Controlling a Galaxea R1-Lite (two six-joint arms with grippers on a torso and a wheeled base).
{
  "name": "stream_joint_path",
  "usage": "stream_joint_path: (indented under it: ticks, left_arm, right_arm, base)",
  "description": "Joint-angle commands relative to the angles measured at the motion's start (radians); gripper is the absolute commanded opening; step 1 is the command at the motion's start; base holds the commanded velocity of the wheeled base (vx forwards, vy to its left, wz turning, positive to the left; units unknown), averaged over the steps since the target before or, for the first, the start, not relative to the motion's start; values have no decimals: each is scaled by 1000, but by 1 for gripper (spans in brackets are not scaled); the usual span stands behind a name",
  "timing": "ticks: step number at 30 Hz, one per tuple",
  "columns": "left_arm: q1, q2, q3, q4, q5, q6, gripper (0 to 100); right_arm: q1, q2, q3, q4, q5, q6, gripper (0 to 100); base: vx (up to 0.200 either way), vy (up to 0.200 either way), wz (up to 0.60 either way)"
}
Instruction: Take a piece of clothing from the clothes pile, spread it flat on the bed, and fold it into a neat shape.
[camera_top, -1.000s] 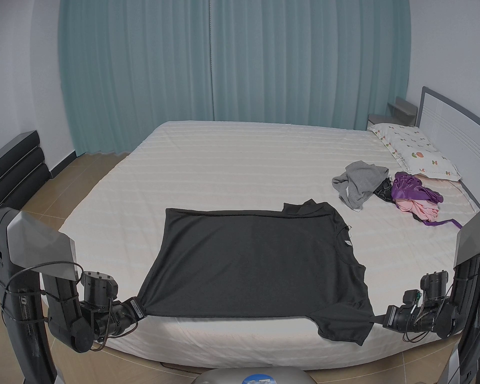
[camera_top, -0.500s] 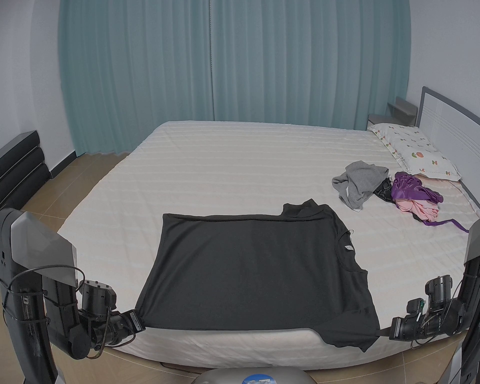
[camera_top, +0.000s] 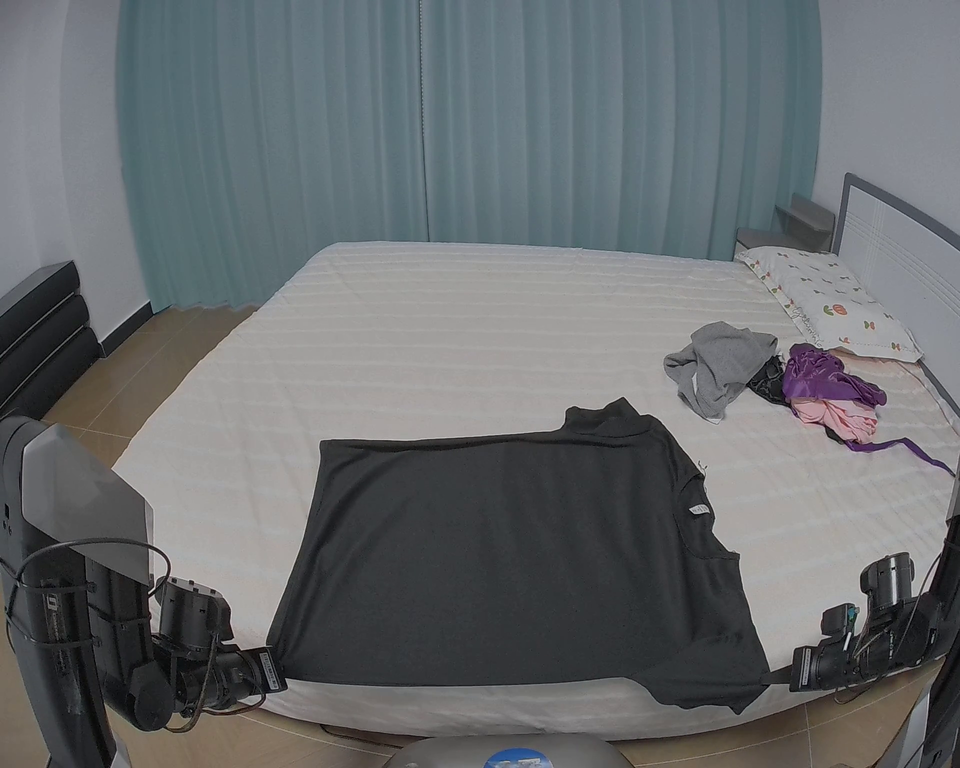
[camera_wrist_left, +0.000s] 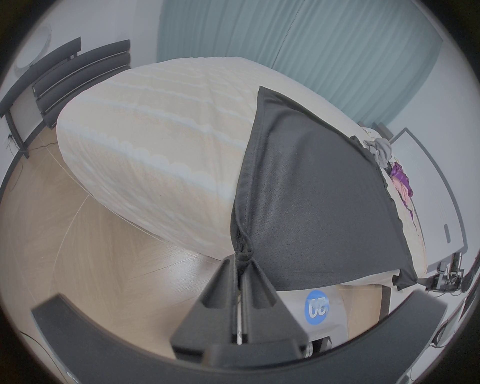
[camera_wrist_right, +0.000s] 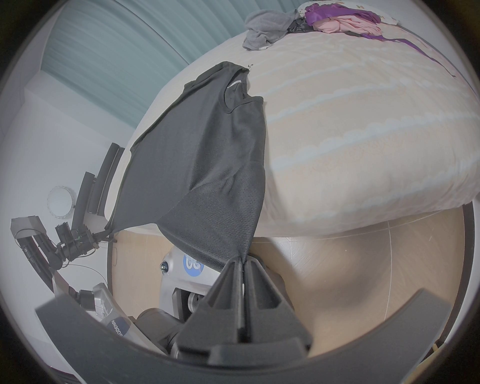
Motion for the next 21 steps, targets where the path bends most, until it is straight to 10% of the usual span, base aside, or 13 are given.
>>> stream_joint_path:
  ticks: [1,21]
  left_arm:
    - [-3,5,21,1,4,11,0]
    - [-49,-139,21,276,14,68,0]
  right_arm:
    - [-4,-48,18,41,-2,-21,0]
    - [-7,-166,18,208,-13,-88,0]
  base:
    - [0,0,0]
    - [0,0,0]
